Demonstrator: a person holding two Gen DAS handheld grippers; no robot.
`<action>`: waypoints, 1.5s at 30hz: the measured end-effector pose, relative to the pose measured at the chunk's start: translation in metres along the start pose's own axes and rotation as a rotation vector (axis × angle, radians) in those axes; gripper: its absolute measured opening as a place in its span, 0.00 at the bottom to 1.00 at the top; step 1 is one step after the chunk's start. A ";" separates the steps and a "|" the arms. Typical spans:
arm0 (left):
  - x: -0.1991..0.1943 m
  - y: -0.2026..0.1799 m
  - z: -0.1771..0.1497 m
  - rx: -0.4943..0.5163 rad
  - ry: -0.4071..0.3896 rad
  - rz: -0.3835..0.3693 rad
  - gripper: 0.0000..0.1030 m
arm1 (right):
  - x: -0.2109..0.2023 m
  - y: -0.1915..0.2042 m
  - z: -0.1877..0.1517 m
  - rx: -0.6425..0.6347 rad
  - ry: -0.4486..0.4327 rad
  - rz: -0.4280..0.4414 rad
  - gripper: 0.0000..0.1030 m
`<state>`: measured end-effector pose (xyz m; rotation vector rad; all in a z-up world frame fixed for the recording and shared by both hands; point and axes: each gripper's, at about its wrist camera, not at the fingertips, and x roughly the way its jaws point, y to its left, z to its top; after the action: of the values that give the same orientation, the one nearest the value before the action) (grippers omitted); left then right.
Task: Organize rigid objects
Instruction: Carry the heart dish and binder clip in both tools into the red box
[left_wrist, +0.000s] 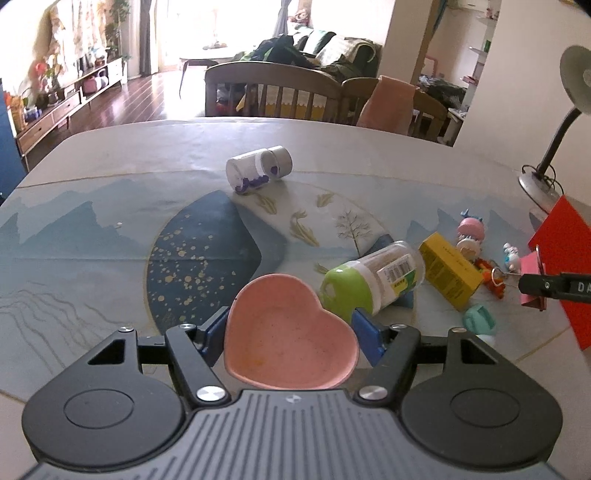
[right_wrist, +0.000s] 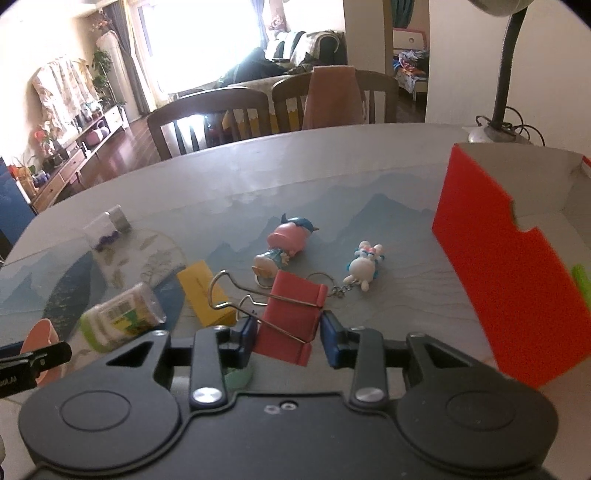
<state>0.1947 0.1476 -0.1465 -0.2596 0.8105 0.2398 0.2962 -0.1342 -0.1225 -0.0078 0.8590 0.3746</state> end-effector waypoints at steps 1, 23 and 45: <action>-0.006 -0.001 0.001 -0.006 0.000 -0.005 0.68 | -0.006 0.000 0.000 -0.001 -0.002 0.007 0.35; -0.138 -0.071 0.012 0.129 -0.095 -0.211 0.68 | -0.151 -0.004 -0.013 -0.056 -0.120 0.061 0.35; -0.162 -0.147 0.034 0.250 -0.134 -0.411 0.68 | -0.200 -0.063 -0.006 0.033 -0.169 -0.103 0.35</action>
<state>0.1552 0.0022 0.0150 -0.1669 0.6303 -0.2275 0.1939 -0.2575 0.0127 0.0099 0.6950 0.2603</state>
